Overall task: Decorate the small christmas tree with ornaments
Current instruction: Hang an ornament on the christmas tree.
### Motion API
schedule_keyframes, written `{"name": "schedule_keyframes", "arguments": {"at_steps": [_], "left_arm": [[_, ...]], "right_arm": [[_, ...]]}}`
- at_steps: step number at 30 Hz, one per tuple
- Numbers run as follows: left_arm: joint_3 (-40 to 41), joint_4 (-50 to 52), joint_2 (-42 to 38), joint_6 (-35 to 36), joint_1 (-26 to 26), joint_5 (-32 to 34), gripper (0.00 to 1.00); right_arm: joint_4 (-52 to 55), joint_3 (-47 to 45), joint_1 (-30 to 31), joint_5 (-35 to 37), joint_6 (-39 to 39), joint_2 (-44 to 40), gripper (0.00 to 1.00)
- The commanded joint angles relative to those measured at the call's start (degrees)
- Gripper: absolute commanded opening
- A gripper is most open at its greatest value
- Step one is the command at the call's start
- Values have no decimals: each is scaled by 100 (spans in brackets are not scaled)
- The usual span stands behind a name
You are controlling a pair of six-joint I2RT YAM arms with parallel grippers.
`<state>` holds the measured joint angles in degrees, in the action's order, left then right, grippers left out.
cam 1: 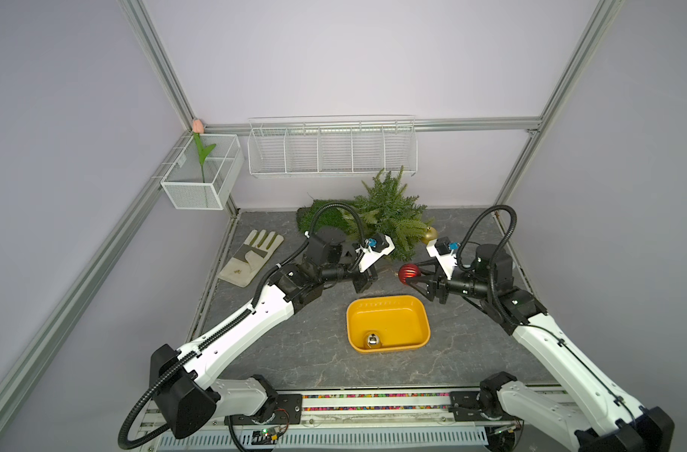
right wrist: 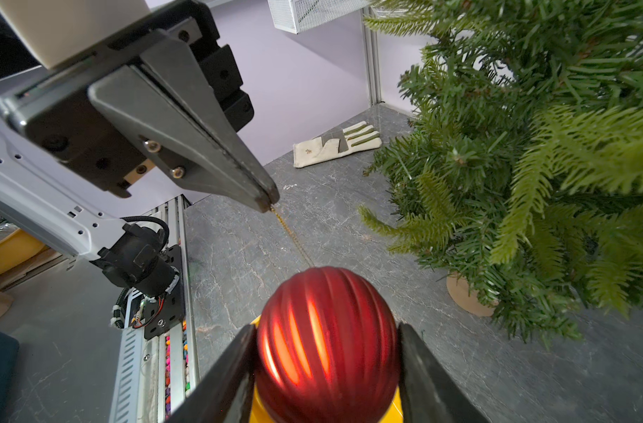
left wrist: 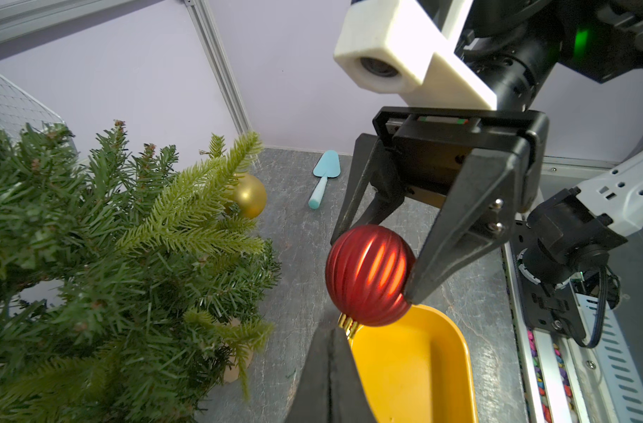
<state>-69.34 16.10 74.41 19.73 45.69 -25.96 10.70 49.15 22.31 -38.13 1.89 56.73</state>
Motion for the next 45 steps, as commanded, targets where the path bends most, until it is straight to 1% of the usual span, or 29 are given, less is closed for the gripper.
{"name": "schedule_keyframes", "arguments": {"at_steps": [1,3,4,18,29,45], "left_arm": [[32,-155,-14,34,-35,92,0],[26,-183,-1,43,-42,118,0],[22,-181,11,39,-43,125,0],[69,-264,144,1,-47,343,0],[332,-620,158,-19,-60,522,0],[465,-825,238,-17,-96,749,0]], "right_arm": [[-147,86,37,139,17,87,35],[-181,80,45,178,31,142,34],[-199,256,45,190,31,166,34],[-257,407,87,548,70,282,26],[-228,574,186,535,151,422,24],[-55,635,255,847,285,598,22]]}}
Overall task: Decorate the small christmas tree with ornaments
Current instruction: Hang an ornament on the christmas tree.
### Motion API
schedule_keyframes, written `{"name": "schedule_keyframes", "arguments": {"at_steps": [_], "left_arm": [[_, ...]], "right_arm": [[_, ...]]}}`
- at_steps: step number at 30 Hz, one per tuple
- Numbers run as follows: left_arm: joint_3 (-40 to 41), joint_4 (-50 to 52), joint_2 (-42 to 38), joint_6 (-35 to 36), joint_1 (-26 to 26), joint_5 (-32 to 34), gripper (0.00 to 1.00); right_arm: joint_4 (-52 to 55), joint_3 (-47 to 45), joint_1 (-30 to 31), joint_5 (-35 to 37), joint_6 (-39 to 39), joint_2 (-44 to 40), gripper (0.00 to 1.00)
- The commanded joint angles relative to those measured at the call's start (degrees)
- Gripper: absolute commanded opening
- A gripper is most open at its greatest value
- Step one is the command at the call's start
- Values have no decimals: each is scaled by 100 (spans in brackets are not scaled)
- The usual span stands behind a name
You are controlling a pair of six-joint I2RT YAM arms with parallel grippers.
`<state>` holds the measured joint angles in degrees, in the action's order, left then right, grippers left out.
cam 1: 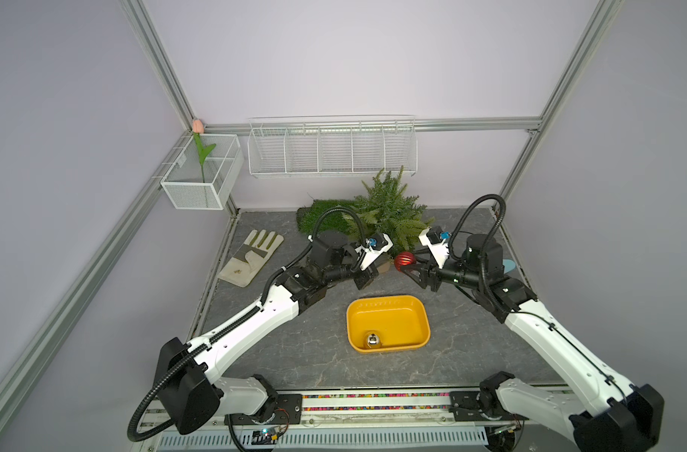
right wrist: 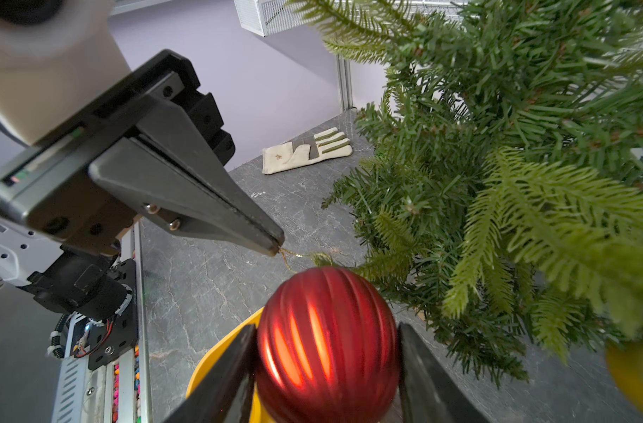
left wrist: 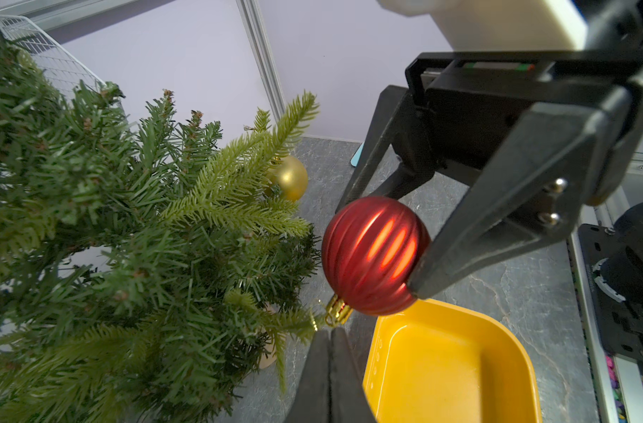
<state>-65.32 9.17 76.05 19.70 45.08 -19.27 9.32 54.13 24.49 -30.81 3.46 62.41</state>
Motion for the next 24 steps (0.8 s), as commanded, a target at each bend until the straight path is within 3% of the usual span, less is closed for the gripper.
{"name": "schedule_keyframes", "arguments": {"at_steps": [1,24], "left_arm": [[57,-138,87,-10,-39,80,0],[210,-229,50,8,-70,444,0]], "right_arm": [[92,135,38,111,136,42,22],[485,190,133,81,269,-202,21]]}}
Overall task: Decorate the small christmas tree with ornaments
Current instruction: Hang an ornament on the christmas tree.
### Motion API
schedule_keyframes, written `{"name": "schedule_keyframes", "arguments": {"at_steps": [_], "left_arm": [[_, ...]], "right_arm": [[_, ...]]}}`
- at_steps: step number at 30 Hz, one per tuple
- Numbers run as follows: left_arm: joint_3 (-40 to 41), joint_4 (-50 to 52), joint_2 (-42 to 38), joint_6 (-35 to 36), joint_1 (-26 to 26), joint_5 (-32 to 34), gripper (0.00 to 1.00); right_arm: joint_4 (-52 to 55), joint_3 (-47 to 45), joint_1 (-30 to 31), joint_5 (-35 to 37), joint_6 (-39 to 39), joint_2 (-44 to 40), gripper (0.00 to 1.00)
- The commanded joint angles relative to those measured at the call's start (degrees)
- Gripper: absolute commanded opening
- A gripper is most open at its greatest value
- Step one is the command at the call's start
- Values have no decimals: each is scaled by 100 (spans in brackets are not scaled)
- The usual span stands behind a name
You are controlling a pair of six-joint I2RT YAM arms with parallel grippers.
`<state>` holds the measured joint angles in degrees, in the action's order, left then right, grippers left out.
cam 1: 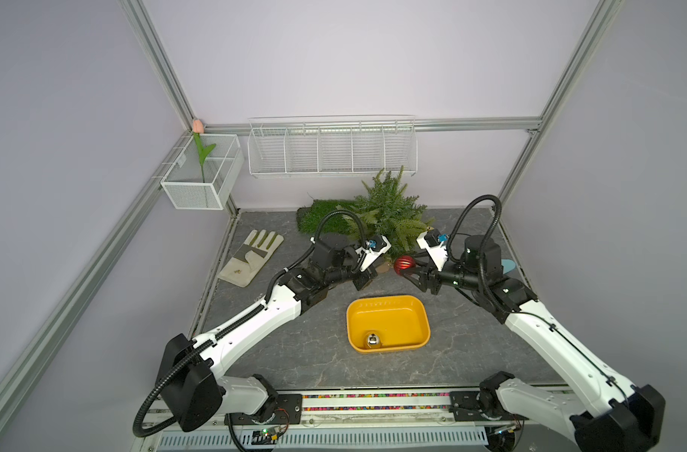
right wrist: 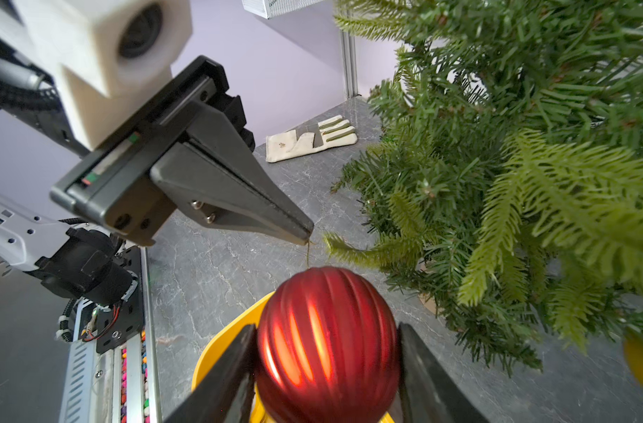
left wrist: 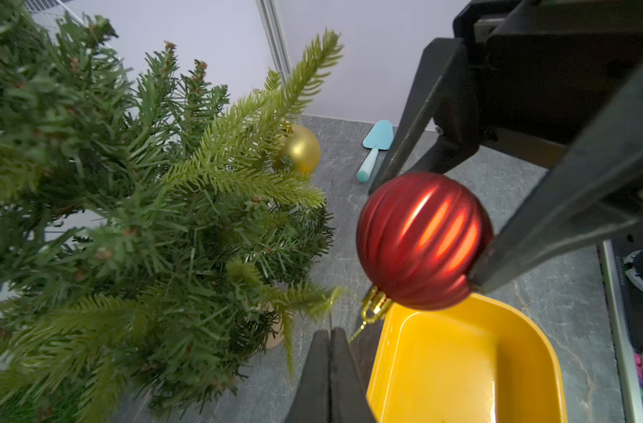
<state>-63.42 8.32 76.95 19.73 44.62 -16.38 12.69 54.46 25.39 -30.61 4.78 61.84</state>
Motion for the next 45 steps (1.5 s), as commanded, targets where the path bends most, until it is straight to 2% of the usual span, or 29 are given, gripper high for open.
{"name": "schedule_keyframes", "arguments": {"at_steps": [1,9,22,33,45], "left_arm": [[31,-161,-41,-2,-28,177,0],[20,-269,21,-1,-41,424,0],[-51,-382,154,-60,-41,439,0],[-106,-311,244,-87,-48,74,0],[199,-625,-137,-129,-41,298,0]], "right_arm": [[161,159,54,88,144,-155,21],[321,189,58,316,190,-151,21],[116,282,67,644,155,72,21],[-117,331,116,52,172,188,21],[116,302,151,167,346,-17,20]]}}
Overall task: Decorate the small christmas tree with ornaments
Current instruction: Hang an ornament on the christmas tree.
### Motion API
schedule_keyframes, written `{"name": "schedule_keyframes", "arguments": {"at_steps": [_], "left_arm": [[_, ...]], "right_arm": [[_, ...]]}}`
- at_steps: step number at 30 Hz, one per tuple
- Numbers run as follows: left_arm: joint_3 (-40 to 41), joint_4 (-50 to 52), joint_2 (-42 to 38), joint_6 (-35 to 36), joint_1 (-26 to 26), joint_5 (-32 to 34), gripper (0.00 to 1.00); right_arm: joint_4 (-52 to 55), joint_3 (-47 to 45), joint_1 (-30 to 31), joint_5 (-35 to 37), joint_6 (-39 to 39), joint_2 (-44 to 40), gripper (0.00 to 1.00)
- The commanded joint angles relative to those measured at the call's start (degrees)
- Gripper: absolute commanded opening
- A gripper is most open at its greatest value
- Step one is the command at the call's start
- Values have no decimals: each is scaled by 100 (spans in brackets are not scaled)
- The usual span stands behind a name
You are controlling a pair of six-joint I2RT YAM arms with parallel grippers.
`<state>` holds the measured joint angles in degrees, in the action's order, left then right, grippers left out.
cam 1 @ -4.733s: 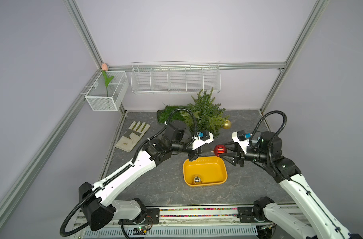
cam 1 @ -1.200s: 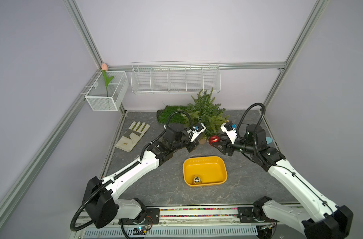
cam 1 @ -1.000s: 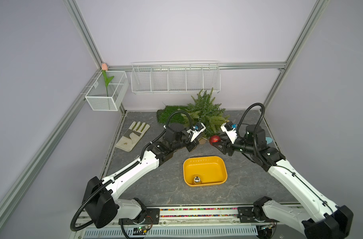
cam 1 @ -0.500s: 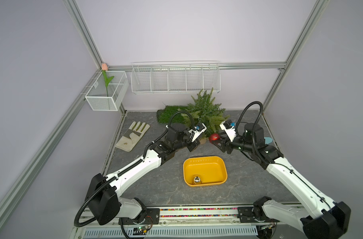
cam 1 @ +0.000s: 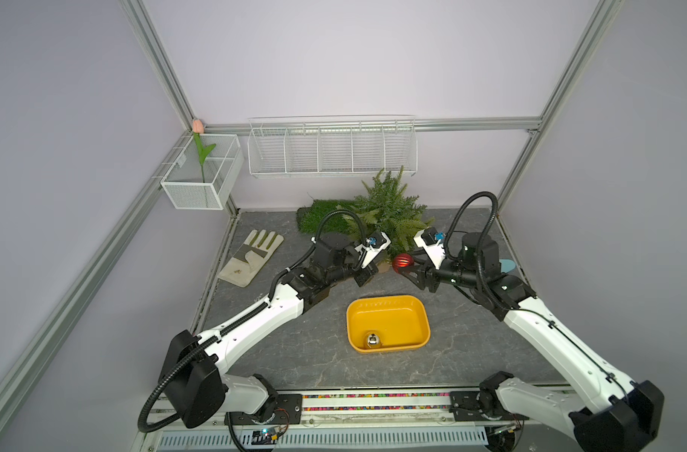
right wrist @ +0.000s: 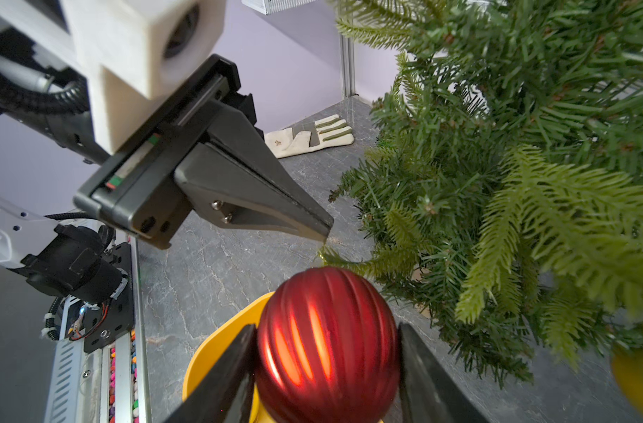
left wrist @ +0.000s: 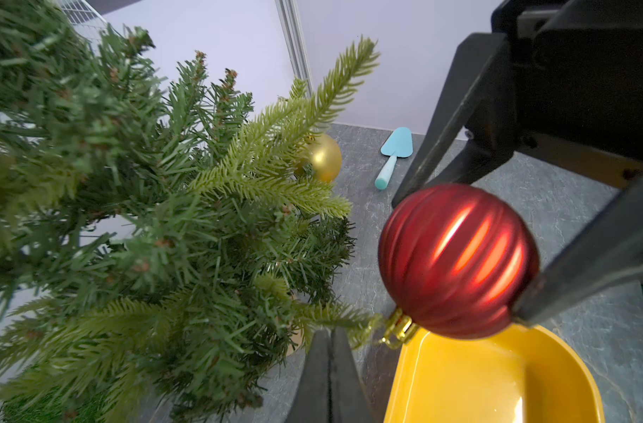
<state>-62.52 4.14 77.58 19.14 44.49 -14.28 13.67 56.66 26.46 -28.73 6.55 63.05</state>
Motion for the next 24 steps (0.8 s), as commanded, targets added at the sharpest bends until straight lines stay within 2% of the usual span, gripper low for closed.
{"name": "schedule_keyframes", "arguments": {"at_steps": [1,10,24], "left_arm": [[140,-234,-238,-74,-32,109,0],[318,-509,-573,-77,-28,88,0],[153,-499,-347,-43,-28,-166,0]], "right_arm": [[38,86,47,-7,176,-143,19],[40,32,58,255,180,-265,16],[-48,33,61,447,154,-382,14]]}}
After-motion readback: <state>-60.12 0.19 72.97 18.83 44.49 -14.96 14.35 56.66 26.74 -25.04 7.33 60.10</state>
